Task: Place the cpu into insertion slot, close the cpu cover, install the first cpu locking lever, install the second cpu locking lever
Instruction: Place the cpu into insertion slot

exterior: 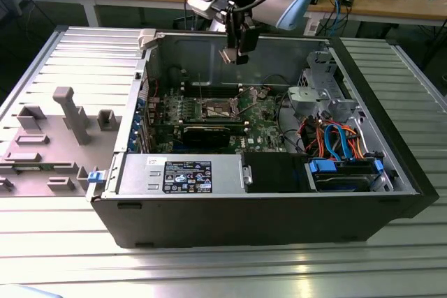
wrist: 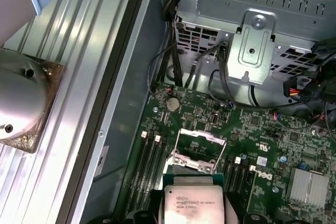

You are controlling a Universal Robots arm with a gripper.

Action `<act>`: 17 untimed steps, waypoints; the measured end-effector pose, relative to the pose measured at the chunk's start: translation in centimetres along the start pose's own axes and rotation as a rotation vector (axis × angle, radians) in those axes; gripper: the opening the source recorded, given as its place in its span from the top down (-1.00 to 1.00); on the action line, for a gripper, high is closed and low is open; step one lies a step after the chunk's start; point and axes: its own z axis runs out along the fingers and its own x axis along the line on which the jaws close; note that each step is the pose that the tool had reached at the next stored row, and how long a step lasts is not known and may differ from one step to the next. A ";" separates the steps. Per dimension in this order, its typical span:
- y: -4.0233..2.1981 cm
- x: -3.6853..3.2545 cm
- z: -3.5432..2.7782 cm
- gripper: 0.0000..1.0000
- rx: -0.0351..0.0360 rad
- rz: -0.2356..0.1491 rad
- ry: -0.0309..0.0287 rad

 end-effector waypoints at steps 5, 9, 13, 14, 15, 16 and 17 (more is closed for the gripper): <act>-0.01 0.00 0.06 -0.08 -0.0012 0.060 -0.0053; -0.02 0.01 0.18 -0.08 -0.0019 0.099 -0.0088; -0.02 0.16 0.37 -0.08 -0.0024 0.120 -0.0107; -0.01 0.19 0.39 -0.08 -0.0024 0.128 -0.0114; -0.01 0.20 0.41 -0.08 -0.0026 0.133 -0.0119; -0.02 0.20 0.45 -0.08 -0.0028 0.145 -0.0129; -0.02 0.21 0.48 -0.08 -0.0030 0.152 -0.0135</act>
